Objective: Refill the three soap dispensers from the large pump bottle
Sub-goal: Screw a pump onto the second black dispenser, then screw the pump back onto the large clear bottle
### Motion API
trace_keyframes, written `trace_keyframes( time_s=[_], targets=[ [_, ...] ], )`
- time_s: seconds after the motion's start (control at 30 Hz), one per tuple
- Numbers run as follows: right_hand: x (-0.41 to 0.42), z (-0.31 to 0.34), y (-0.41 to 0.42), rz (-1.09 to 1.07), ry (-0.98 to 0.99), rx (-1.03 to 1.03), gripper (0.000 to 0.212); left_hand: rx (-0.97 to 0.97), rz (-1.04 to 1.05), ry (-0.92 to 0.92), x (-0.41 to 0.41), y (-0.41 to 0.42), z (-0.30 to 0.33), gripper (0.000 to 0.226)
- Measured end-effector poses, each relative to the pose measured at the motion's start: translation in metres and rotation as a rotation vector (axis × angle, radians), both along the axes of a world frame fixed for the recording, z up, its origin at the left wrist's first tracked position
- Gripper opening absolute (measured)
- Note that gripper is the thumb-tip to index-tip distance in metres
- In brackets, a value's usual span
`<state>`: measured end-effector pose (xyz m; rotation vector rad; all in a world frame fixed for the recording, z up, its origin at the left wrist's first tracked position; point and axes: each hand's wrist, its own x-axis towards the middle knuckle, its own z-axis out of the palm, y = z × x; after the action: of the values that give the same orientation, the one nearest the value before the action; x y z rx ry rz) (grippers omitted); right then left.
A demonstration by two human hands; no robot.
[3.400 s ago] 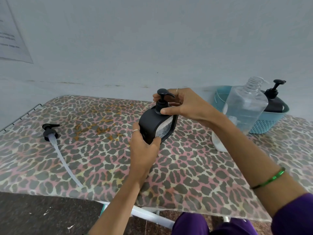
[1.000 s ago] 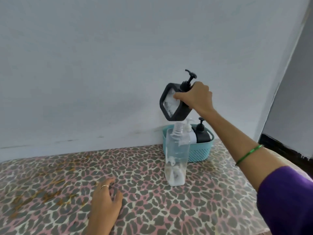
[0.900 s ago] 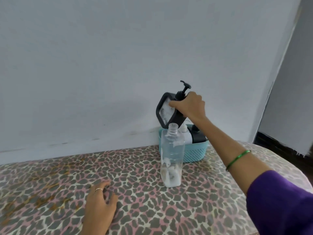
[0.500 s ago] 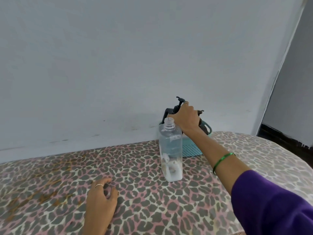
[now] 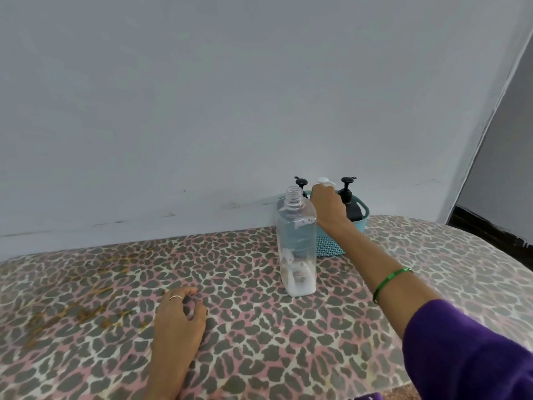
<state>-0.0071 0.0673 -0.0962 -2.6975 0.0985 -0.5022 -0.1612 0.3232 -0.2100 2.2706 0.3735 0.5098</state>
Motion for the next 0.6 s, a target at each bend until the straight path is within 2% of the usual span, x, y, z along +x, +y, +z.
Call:
trace_keyframes(
  time_s=[0.1, 0.2, 0.27, 0.33, 0.4, 0.43, 0.53, 0.6],
  targets=[
    [-0.015, -0.006, -0.016, 0.072, -0.125, 0.246, 0.015, 0.016, -0.004, -0.02, 0.0, 0.0, 0.0, 0.025],
    [-0.047, -0.023, -0.024, 0.101, -0.265, 0.626, 0.027, 0.041, -0.012, -0.03, 0.0, 0.001, 0.0, 0.026],
    [-0.072, -0.042, -0.025, 0.142, -0.225, 0.883, 0.039, 0.052, -0.021, -0.04, -0.001, 0.001, 0.0, 0.027],
    [-0.096, -0.062, -0.023, 0.258, -0.096, 1.024, 0.066, 0.055, -0.031, -0.046, -0.001, 0.0, 0.001, 0.028],
    [-0.109, -0.079, -0.018, 0.365, 0.037, 1.021, 0.096, 0.058, -0.032, -0.047, -0.002, 0.0, 0.002, 0.028],
    [-0.11, -0.086, -0.014, 0.409, 0.075, 0.996, 0.103, 0.054, -0.031, -0.048, -0.002, 0.0, 0.002, 0.028],
    [-0.103, -0.095, 0.001, 0.458, 0.099, 0.891, 0.102, 0.037, -0.038, -0.057, -0.005, 0.0, 0.002, 0.028],
    [-0.096, -0.094, 0.01, 0.398, 0.055, 0.874, 0.09, 0.034, -0.048, -0.064, -0.006, -0.002, 0.002, 0.026]
  ],
)
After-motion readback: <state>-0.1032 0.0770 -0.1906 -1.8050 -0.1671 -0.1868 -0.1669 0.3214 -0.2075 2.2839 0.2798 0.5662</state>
